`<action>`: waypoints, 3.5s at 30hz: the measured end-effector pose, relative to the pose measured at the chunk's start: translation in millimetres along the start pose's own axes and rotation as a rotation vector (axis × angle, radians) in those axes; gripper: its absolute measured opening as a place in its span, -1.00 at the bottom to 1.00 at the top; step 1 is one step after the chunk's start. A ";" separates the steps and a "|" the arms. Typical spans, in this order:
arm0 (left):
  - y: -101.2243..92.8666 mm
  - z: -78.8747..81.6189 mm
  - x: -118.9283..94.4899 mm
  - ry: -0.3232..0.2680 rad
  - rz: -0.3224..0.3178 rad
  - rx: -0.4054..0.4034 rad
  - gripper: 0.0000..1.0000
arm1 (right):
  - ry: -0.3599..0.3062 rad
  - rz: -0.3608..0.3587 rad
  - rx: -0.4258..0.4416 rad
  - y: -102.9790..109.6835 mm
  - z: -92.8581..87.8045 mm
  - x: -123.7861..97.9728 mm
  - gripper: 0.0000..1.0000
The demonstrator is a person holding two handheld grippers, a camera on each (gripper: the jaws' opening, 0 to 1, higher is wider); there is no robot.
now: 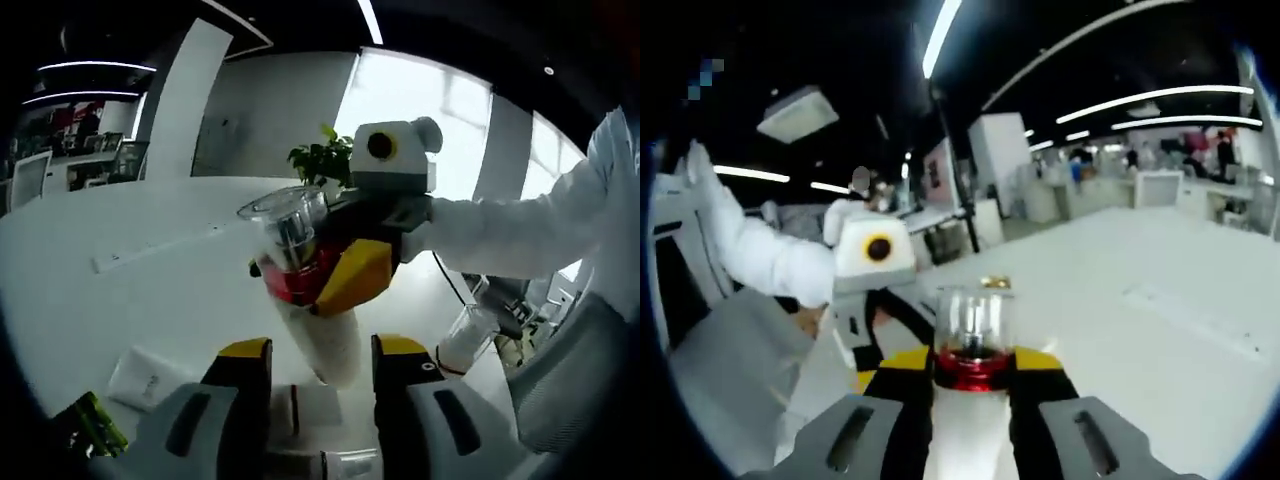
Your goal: Arrange the skincare products in the storage area until every visible bottle or jar stands upright without overlapping.
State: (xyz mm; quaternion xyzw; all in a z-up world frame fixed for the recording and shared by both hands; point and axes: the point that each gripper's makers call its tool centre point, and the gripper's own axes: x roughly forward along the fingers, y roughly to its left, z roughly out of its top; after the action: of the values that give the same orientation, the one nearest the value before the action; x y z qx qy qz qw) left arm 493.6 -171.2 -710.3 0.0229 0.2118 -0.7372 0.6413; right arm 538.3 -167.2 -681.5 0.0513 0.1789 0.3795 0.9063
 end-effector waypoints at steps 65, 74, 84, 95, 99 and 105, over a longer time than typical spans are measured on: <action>-17.8 -1.9 23.6 0.073 0.023 0.340 -0.46 | 0.695 0.121 -0.352 58.4 26.4 -47.3 -0.59; -11.0 -0.4 26.8 0.076 0.028 0.334 -0.46 | 0.814 0.093 -0.382 52.9 21.0 -45.9 -0.56; -34.1 1.1 23.5 0.082 0.039 0.335 -0.45 | 0.929 0.099 -0.431 55.3 11.7 -44.9 -0.59; -46.4 8.8 8.8 0.075 0.004 0.418 -0.47 | 0.976 0.126 -0.490 59.0 10.3 -46.5 -0.63; -51.9 13.5 -2.1 0.064 -0.018 0.434 -0.49 | 0.988 0.133 -0.495 59.7 9.9 -46.2 -0.63; -33.7 13.8 -16.7 0.059 -0.018 0.435 -0.49 | 1.008 0.147 -0.496 62.2 8.2 -47.8 -0.63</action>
State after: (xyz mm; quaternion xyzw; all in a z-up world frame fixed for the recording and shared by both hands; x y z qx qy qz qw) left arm 467.6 -157.3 -683.2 0.1805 0.0667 -0.7701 0.6082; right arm 468.7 -156.7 -646.0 -0.3385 0.4908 0.4498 0.6650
